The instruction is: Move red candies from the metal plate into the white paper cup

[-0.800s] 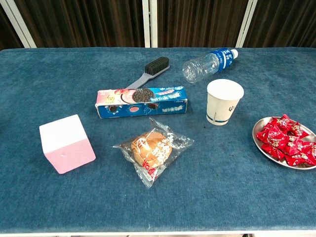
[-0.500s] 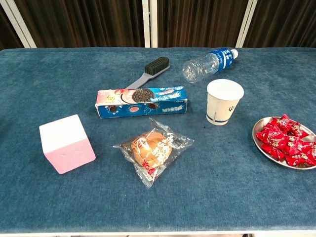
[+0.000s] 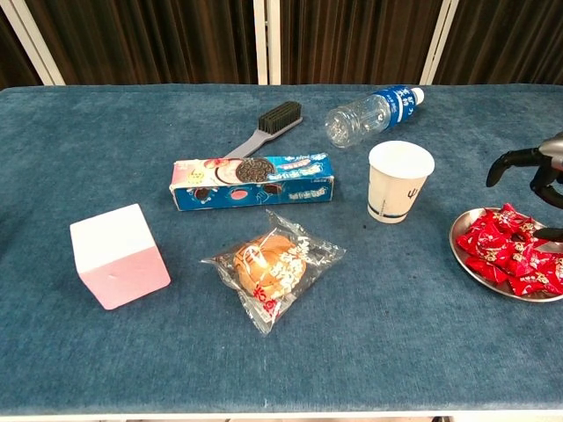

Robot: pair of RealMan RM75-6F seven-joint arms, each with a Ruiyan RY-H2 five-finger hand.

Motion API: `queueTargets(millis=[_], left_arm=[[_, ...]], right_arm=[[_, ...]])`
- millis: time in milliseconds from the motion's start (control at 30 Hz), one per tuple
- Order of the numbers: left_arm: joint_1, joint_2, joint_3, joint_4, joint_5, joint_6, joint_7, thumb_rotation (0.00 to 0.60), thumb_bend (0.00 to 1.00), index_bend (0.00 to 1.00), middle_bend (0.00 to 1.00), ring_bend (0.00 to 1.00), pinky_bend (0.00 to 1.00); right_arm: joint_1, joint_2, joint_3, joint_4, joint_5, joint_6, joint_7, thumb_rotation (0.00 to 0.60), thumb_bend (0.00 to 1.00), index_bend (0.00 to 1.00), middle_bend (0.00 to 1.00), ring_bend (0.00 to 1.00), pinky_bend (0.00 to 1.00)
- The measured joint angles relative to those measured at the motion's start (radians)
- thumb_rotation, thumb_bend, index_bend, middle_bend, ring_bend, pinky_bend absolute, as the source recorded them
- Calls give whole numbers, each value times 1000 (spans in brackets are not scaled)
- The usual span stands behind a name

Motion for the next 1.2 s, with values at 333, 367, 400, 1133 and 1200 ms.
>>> queueTargets(millis=[333,367,400,1133,1200], left_arm=[[4,3,0,1,-12,-1,0,600,20,90,87,0,0],[5,3,0,1,-13,-1,1,600,20,90,87,0,0],[5,3,0,0,-15,-2,1,600,19,90,87,0,0],[13,7,1,0,-24,1,1,600,19,90,87,0,0],[13,4,1,2,-24,0,-2,600,19,90,87,0,0]], right_arm=[[42,-47,-33,96,-58,5,61,600,419,390,861,1000,1000],[44,-50,-35,104,-58,6,66,600,424,389,862,1000,1000],[47,-55,-37,113,-58,5,70,600,427,389,862,1000,1000],[42,-26,-21,81,-59,140,197,600,608,639,882,1000,1000],[50,-4,2,29,-59,157,218,600,608,616,882,1000,1000]])
